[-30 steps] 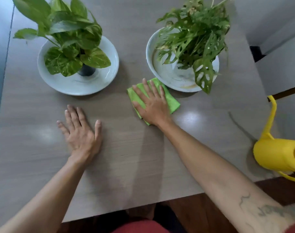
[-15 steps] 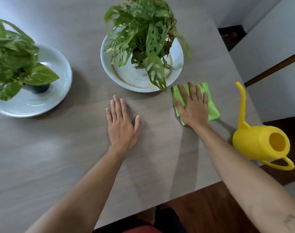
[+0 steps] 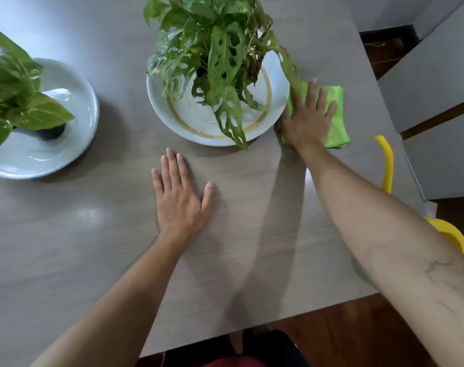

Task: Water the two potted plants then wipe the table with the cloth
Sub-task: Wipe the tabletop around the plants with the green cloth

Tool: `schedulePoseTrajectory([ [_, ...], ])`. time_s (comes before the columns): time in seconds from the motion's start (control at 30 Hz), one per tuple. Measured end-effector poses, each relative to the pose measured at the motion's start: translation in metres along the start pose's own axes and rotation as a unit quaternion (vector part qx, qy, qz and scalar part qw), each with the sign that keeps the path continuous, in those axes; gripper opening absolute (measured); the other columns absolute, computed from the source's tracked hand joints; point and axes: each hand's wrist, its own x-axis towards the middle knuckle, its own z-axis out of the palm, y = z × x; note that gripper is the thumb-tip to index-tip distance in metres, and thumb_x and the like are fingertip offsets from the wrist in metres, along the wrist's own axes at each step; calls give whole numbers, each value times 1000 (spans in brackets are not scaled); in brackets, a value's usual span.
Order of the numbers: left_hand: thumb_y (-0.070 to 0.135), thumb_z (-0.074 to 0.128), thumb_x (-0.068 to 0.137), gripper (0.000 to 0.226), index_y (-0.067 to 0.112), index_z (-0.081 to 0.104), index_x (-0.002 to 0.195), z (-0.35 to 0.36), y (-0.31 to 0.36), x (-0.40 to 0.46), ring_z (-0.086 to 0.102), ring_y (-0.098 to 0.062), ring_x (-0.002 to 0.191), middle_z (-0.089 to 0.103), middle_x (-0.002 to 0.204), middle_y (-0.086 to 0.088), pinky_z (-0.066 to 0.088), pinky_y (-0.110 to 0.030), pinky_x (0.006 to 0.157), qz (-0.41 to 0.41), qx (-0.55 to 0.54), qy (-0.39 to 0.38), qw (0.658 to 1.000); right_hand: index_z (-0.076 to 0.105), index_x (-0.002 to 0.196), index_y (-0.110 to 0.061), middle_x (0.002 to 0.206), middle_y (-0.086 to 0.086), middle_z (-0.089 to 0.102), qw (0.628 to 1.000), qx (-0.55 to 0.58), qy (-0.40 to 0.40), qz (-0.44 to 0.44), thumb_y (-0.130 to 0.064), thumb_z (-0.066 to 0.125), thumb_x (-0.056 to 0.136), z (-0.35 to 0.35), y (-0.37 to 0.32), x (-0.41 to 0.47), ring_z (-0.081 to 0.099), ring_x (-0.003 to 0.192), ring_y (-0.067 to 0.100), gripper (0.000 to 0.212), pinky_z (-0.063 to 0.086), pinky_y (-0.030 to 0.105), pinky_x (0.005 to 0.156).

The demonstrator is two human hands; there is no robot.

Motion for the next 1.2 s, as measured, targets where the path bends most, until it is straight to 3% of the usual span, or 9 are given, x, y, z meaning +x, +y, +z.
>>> schedulePoseTrajectory([
  [0.13,62,22,98,87,3,1,158,1,-1,-2,-10,-23,154,-7,167,-14,-7,-47,124,0,-9,-4,1000,13,158,-38,170,3,-1,999,4,5,-44,-62,9,100,10,-1,-47,-2,156,29,64,-2,56,123],
  [0.27,58,25,101,84,3,-1,158,-5,-5,1,-13,-24,154,-11,167,-15,-10,-48,123,18,-41,-31,999,21,157,-39,169,4,9,996,33,17,-84,-60,21,100,22,12,-102,7,155,30,62,3,56,123],
  [0.63,51,28,98,78,3,14,158,5,-43,-116,-2,-26,155,5,167,-14,-1,-45,126,86,-67,0,994,24,157,-38,168,5,19,992,12,60,-115,-60,25,100,57,52,-254,17,154,32,61,12,58,122],
  [0.93,53,27,97,78,6,15,158,-5,-155,-147,-3,-25,155,3,167,-14,-3,-45,125,8,-78,19,997,27,157,-36,167,8,19,990,27,78,-118,-58,29,100,77,-24,-335,17,154,33,61,14,60,122],
  [1.2,53,25,97,78,4,18,157,-8,-218,-173,4,-31,154,9,166,-19,-2,-50,124,-20,-70,41,996,26,157,-36,168,9,16,978,53,70,-188,-57,35,100,94,-148,-394,12,155,34,62,12,61,121],
])
